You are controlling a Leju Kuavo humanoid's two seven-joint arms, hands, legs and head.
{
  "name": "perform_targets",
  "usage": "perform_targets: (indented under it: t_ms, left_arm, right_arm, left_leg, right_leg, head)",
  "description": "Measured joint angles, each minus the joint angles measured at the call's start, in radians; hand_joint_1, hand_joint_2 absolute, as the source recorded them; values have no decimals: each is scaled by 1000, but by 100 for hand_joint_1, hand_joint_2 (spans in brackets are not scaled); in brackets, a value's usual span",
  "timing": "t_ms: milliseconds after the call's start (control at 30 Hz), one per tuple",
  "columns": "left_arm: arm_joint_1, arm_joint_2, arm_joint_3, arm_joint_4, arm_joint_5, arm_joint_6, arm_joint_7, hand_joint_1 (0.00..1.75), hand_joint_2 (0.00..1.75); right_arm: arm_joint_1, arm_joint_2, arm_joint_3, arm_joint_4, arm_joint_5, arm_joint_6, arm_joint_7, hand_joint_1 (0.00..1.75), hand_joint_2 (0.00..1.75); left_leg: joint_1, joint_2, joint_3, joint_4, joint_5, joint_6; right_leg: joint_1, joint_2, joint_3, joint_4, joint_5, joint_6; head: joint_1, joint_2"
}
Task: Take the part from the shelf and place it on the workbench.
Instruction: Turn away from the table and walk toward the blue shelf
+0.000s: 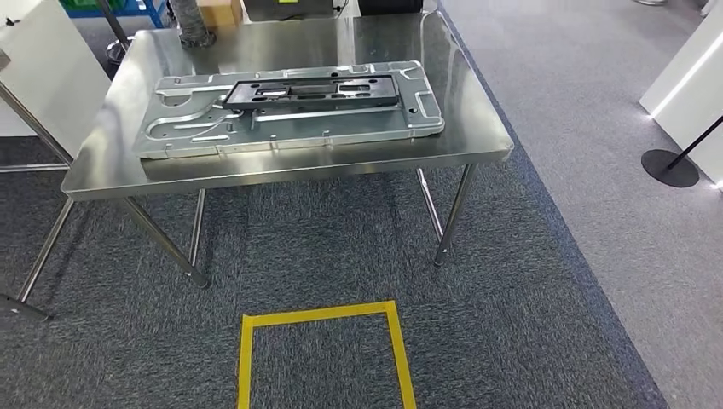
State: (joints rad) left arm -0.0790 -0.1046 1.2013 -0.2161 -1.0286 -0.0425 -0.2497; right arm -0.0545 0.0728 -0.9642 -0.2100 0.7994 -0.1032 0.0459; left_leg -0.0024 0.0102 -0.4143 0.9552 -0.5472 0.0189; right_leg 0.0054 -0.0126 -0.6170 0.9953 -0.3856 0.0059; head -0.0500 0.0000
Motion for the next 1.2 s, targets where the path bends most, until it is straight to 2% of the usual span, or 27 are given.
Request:
perform_targets:
  t_ms: [33,67,100,167,200,233,267,300,333,400,433,467,533,567,600,667,700,733,767,800,867,933,967,1033,1067,1133,1200]
  left_arm:
    - [2,1,0,0,1,0,0,0,0]
    - [4,2,0,0,3,1,0,0,0]
    - [5,3,0,1,5,2,-2,0,0]
    - [5,7,1,1,11,4,-8,0,0]
    - [5,8,1,1,14,6,-14,0,0]
    - [5,10,2,1,17,7,-18,0,0]
    - [5,11,2,1,19,9,-22,0,0]
    - [5,12,3,1,21,9,-25,0,0]
    - [5,13,3,1,22,9,-27,0,0]
    - [4,16,3,0,23,11,-30,0,0]
    - [4,18,3,0,22,11,-32,0,0]
    - [5,20,3,0,19,12,-33,0,0]
    - [6,26,3,0,11,12,-35,0,0]
    - [7,29,3,0,6,11,-36,0,0]
    - [9,32,3,0,2,10,-36,0,0]
    - [10,35,2,1,-6,8,-39,0,0]
    - [10,36,2,1,-8,6,-41,0,0]
    - [10,36,2,1,-10,4,-43,0,0]
    - [9,37,1,0,-11,3,-44,0,0]
    - [9,38,1,0,-12,2,-45,0,0]
    - [5,41,1,0,-13,1,-46,0,0]
    - [-1,43,0,0,-13,5,-45,0,0]
    - [-3,45,0,0,-13,7,-44,0,0]
    - [-3,45,0,0,-14,11,-36,0,0]
    - [-2,45,0,0,-14,12,-32,0,0]
    - [-1,45,0,1,-14,12,-24,0,0]
    - [-1,46,0,1,-15,12,-17,0,0]
  right_arm:
    - [0,0,1,1,4,3,0,0,0]
    - [1,1,4,1,8,6,0,0,0]
    - [2,1,6,2,13,10,0,0,0]
    - [3,4,13,4,24,17,-1,0,0]
    - [3,6,17,5,30,18,-1,0,0]
    - [3,7,21,5,35,20,-2,0,0]
    - [2,9,24,5,38,21,-3,0,0]
    - [1,10,27,6,40,22,-4,0,0]
    - [0,10,29,6,42,23,-4,0,0]
    - [-4,13,33,6,43,27,-5,0,0]
    - [-6,15,35,6,42,28,-6,0,0]
    - [-7,17,36,6,39,29,-8,0,0]
    - [-8,23,36,8,31,27,-14,0,0]
    - [-8,25,36,8,27,27,-16,0,0]
    - [-9,27,36,9,24,28,-18,0,0]
    - [-9,30,36,9,21,31,-17,0,0]
    - [-9,31,36,9,21,31,-15,0,0]
    - [-9,33,36,10,23,31,-11,0,0]
    - [-9,35,36,10,24,30,-6,0,0]
    - [-9,36,36,10,26,29,-1,0,0]
    - [-10,39,36,11,28,28,3,0,0]
    - [-11,42,36,11,28,30,-1,0,0]
    - [-12,43,36,11,27,31,-4,0,0]
    - [-12,44,35,11,24,32,-12,0,0]
    - [-12,44,34,11,22,33,-16,0,0]
    - [-11,44,31,11,19,36,-23,0,0]
    - [-10,44,27,11,18,39,-25,0,0]
  left_leg:
    - [1,2,-8,-1,11,6]
    - [3,4,-18,-2,22,13]
    - [5,6,-31,-4,36,19]
    - [5,7,-62,-2,60,26]
    - [5,7,-79,0,73,25]
    - [5,7,-98,4,85,23]
    - [6,7,-116,9,95,20]
    - [6,7,-135,16,105,17]
    - [7,7,-152,25,113,13]
    - [6,6,-179,44,126,2]
    - [5,6,-188,50,133,-4]
    - [5,6,-193,53,141,-11]
    - [8,6,-203,53,152,-24]
    - [10,4,-211,64,135,-30]
    - [12,2,-224,94,98,-34]
    - [14,0,-257,207,-10,-42]
    - [15,0,-268,273,-48,-44]
    - [15,0,-270,321,-59,-45]
    - [15,0,-258,341,-47,-44]
    - [14,-1,-227,324,-18,-41]
    - [12,-1,-116,197,23,-30]
    - [7,-1,-11,47,4,-18]
    - [4,-1,13,6,-10,-12]
    - [4,1,12,-14,-8,-1]
    - [5,2,7,-16,1,6]
    - [7,4,-9,-18,20,17]
    - [5,5,-30,-15,35,21]
  right_leg:
    - [-2,2,-5,4,-4,6]
    - [-4,5,-13,20,-27,13]
    - [-6,7,-26,55,-69,18]
    - [-12,8,-57,174,-174,27]
    - [-15,8,-69,238,-205,30]
    - [-18,8,-70,281,-208,34]
    - [-21,8,-55,293,-189,36]
    - [-24,8,-22,269,-159,38]
    - [-27,8,27,213,-135,39]
    - [-28,9,138,62,-139,34]
    - [-26,10,171,9,-153,28]
    - [-22,11,186,-20,-164,20]
    - [-21,8,172,-26,-152,2]
    - [-21,6,161,-27,-141,-8]
    - [-22,4,147,-28,-127,-16]
    - [-19,1,115,-28,-102,-26]
    - [-16,1,98,-27,-89,-28]
    - [-14,1,81,-25,-77,-28]
    - [-12,1,64,-23,-65,-28]
    - [-10,1,47,-20,-54,-27]
    - [-7,2,20,-13,-35,-22]
    - [-3,2,3,-4,-21,-13]
    - [-2,1,-1,-2,-14,-7]
    - [-5,0,-4,-1,-1,6]
    - [-7,2,-10,8,-9,13]
    - [-12,6,-41,88,-72,24]
    - [-14,8,-91,228,-157,32]
  head:
    - [0,0]
    - [0,0]
    - [0,0]
    - [0,0]
    - [0,0]
    - [0,0]
    - [0,0]
    - [0,0]
    - [0,0]
    - [0,0]
    - [0,0]
    - [0,0]
    - [0,0]
    - [0,0]
    - [0,0]
    - [0,0]
    - [0,0]
    - [0,0]
    - [0,0]
    - [0,0]
    - [0,0]
    - [0,0]
    - [0,0]
    - [0,0]
    - [0,0]
    - [0,0]
    - [0,0]
